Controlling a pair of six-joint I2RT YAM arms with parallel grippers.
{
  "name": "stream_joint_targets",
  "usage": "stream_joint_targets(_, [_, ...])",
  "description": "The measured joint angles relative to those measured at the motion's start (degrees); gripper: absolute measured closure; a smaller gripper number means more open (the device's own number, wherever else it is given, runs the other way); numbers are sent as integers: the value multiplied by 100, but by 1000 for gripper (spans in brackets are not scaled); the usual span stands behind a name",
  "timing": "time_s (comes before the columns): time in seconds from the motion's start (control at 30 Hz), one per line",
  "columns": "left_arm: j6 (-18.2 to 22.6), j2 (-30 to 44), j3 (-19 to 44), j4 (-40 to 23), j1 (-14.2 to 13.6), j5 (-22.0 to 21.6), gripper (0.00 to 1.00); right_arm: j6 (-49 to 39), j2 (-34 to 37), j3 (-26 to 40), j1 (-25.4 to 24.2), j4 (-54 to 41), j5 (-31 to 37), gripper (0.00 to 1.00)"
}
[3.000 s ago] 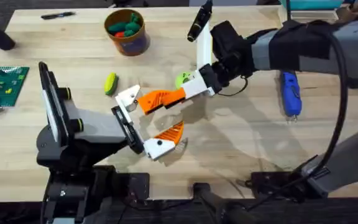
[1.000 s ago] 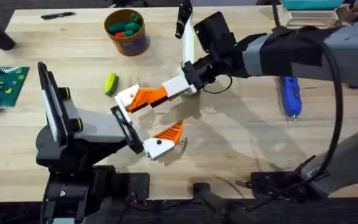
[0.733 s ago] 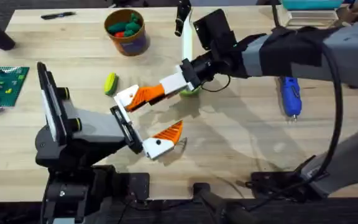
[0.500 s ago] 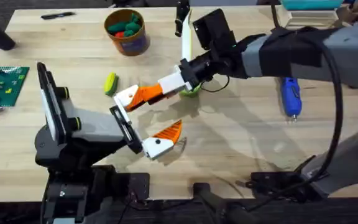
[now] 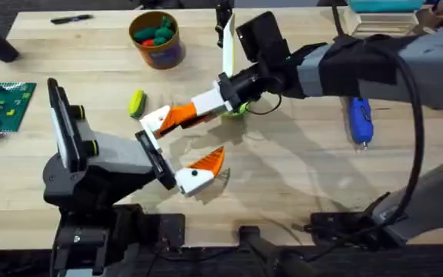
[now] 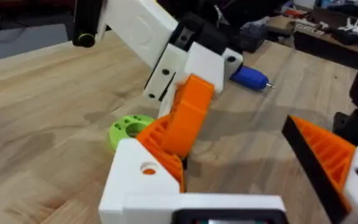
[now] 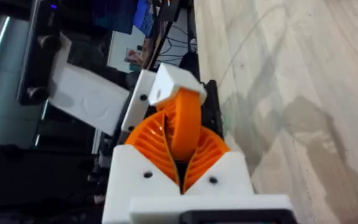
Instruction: Pick up the gripper from the table and insert it into the empty holder that is missing its gripper. Then pick up a screw, insert it into the mounting hole, and use the screwdriver to tighten it. Finally, clean up the table by picking up the vegetable and placing it into the bucket.
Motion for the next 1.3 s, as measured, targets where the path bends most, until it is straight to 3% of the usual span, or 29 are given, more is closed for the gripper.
stream_joint_targets(0.63, [-26, 0, 0, 0, 0, 9, 15, 148, 0, 0, 9, 5, 62, 984])
stream_joint_targets(0.8, [-20, 0, 0, 0, 0, 20, 14, 191, 0, 0, 2, -23, 63, 895])
stream_joint_targets(0.87, [11, 0, 4, -12, -10, 123, 14, 214, 0, 0, 4, -23, 66, 785])
stream_joint_targets(1.13, [72, 0, 9, -39, -77, 324, 15, 230, 2, 0, 101, -46, 149, 612])
stream_joint_targets(1.2, [120, -2, 9, -42, -78, 331, 15, 229, 2, 0, 96, -61, 212, 516])
stream_joint_targets(1.3, [156, -7, 9, -42, -79, 344, 15, 227, 2, 0, 76, -68, 205, 488])
